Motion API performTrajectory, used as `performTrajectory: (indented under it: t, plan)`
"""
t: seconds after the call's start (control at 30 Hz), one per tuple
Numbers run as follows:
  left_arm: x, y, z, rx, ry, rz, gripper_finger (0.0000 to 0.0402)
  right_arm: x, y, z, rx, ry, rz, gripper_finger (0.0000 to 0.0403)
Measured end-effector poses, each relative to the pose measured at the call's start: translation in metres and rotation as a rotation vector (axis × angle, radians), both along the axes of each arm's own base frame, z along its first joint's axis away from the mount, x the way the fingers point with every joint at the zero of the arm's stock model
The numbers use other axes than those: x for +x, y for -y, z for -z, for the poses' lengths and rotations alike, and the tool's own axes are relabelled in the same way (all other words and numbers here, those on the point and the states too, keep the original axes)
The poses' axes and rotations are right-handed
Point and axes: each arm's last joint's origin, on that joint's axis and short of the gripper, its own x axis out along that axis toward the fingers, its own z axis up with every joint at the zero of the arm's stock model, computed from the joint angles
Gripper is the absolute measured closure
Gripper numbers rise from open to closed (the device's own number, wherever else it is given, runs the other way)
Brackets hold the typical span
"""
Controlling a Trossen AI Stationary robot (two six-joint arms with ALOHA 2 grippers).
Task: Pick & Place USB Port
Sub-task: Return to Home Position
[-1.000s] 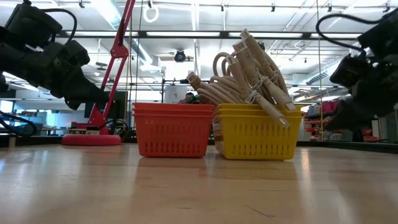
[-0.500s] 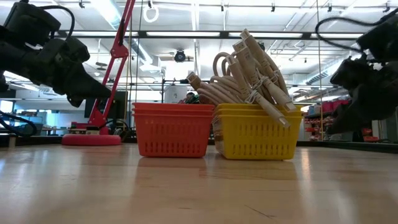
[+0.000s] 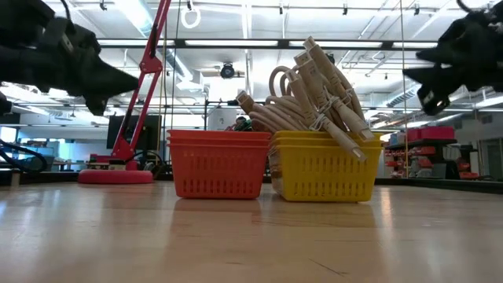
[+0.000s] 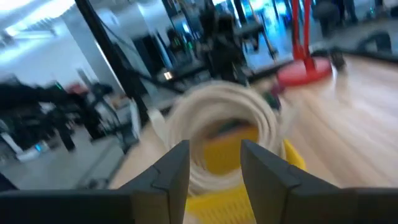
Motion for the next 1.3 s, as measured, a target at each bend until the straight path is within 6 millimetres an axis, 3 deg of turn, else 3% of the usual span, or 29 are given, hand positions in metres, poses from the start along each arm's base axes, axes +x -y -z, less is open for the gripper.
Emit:
performTrajectory:
  t: [0.2,0.37,1.3]
  plan:
    - [-0.006,0.0,-0.008,0.007,0.099,0.0,0.0349,-0.005,0.0,-0.016,0.022,0.184,-0.004,0.0259]
    - [-0.008,0.001,-0.01,0.009,0.129,0.004,0.0349,-0.006,0.002,-0.021,0.026,0.233,0.012,0.0259]
    - [-0.008,0.001,-0.01,0.009,0.127,0.003,0.0349,-0.006,0.002,-0.02,0.024,0.222,0.014,0.0259]
